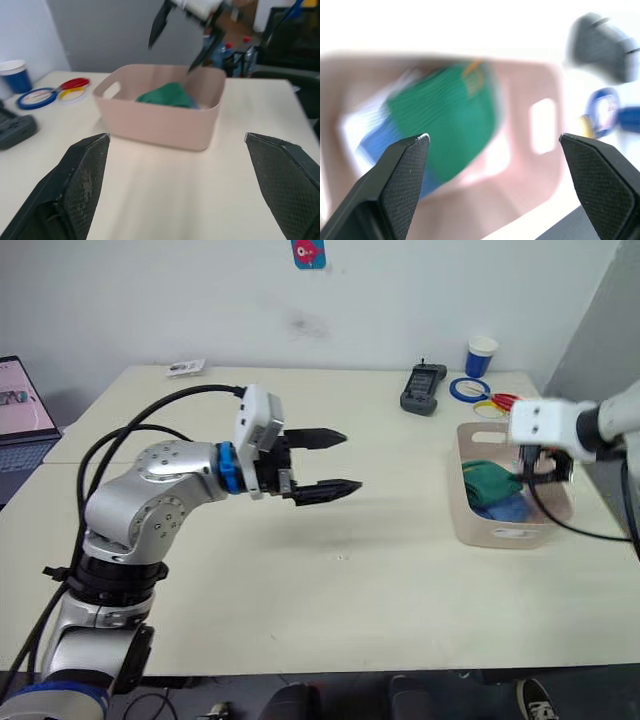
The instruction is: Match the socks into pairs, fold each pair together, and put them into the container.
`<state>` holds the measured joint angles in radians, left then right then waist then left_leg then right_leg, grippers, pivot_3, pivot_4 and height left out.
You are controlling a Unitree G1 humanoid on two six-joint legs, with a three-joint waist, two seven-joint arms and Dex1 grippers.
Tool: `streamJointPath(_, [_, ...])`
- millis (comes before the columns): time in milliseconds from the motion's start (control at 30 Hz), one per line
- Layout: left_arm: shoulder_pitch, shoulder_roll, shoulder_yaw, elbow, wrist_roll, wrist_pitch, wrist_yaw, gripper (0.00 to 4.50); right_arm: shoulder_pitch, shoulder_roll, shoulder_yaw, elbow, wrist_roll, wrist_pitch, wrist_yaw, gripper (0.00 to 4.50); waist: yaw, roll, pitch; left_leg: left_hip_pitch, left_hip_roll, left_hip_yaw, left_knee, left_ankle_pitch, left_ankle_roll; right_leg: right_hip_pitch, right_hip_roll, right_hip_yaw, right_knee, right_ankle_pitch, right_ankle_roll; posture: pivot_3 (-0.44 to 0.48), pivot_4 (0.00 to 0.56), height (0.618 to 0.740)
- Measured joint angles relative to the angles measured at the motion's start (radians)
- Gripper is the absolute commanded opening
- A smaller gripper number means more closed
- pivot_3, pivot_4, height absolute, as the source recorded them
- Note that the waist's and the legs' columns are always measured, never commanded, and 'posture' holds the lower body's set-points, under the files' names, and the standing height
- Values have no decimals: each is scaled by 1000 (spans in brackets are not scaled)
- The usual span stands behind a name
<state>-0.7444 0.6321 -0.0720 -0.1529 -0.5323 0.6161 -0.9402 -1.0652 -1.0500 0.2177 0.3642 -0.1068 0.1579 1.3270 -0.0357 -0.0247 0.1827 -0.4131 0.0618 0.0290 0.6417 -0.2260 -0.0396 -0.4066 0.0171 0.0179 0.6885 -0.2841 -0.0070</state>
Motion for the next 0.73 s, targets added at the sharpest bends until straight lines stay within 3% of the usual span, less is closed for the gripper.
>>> streamJointPath(167, [168, 53, 111, 25, 71, -58, 80, 4500, 48, 250, -144, -202, 207, 301, -119, 4474, -1, 0, 0, 3, 2, -1, 1, -2, 3, 0, 0, 0, 9, -2, -1, 0, 150, 740])
streamJointPath(333, [341, 22, 186, -33, 171, -81, 281, 4500, 252, 593, -223, -485, 286, 509, -468, 4474, 10, 0, 0, 1, 3, -3, 2, -2, 3, 0, -3, -1, 10, -1, -2, 0, 150, 740])
streamJointPath(400, [411, -42, 222, -57, 217, -110, 390, 4500, 374, 705, -205, -570, 264, 501, -609, 4474, 19, -1, -1, -2, 2, -3, 3, -2, 3, -1, -5, -2, 9, 0, -3, 0, 150, 740])
streamJointPath(567, [628, -197, 273, -129, 290, -165, 587, 4500, 727, 843, -104, -622, 135, 355, -863, 4474, 32, -5, -4, -4, -1, -1, 3, -2, 3, -2, -10, 1, 7, 1, 1, 0, 150, 740])
streamJointPath(733, [752, -278, 234, -148, 324, -224, 630, 4500, 845, 877, -49, -564, 54, 203, -983, 4474, 28, -6, -5, -1, -1, 0, 3, -2, 3, -1, -7, 1, 7, -1, 7, 0, 150, 740])
